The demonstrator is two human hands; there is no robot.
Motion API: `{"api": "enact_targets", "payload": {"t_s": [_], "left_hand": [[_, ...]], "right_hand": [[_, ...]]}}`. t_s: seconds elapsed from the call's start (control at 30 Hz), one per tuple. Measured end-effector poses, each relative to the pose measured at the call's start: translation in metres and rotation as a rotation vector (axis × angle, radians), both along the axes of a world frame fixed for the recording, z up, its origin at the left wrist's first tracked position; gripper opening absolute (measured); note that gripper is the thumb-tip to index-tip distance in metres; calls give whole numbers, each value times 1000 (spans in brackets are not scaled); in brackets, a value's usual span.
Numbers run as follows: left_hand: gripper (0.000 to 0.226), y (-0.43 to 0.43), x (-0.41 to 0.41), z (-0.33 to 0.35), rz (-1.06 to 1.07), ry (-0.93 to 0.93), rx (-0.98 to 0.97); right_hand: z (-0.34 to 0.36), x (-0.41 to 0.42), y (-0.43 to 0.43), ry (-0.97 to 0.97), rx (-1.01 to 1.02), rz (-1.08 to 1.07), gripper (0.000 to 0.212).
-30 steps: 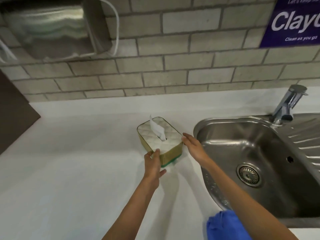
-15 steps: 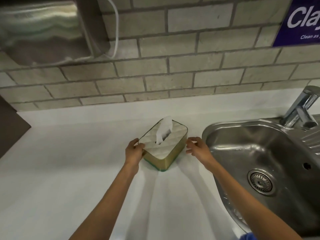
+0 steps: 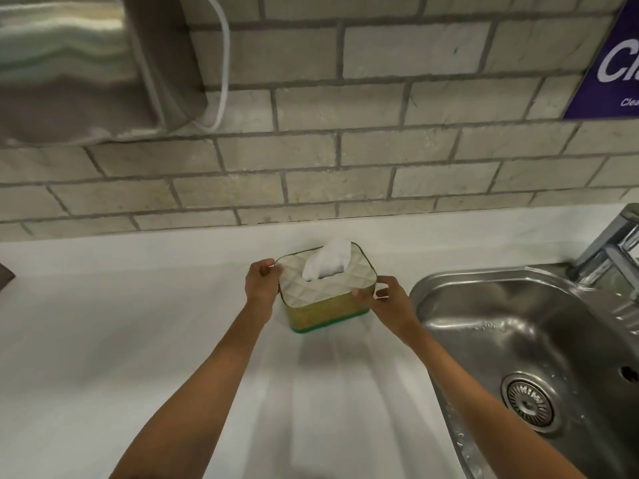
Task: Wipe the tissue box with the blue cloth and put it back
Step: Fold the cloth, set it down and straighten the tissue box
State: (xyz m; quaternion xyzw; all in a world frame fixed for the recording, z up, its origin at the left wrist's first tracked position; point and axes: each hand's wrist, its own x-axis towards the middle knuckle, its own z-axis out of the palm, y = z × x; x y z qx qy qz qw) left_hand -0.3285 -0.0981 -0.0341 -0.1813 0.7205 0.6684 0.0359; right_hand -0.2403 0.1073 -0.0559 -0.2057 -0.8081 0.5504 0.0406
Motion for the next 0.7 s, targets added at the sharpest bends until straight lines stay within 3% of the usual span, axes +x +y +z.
{"api": "enact_targets", "payload": {"t_s": [0.27,0.53,0.7], "left_hand": [[37,21,-30,8,-119,53,-12],[41,30,-37,4,-166,73,-59],[46,31,-27,-2,-128,11,11]], "right_hand": [[-6,-23,-2,34,-63,-77,55],[-8,-32,7,46,-108,-86,63],[-11,-33,9,72,-156,-72,75]]}}
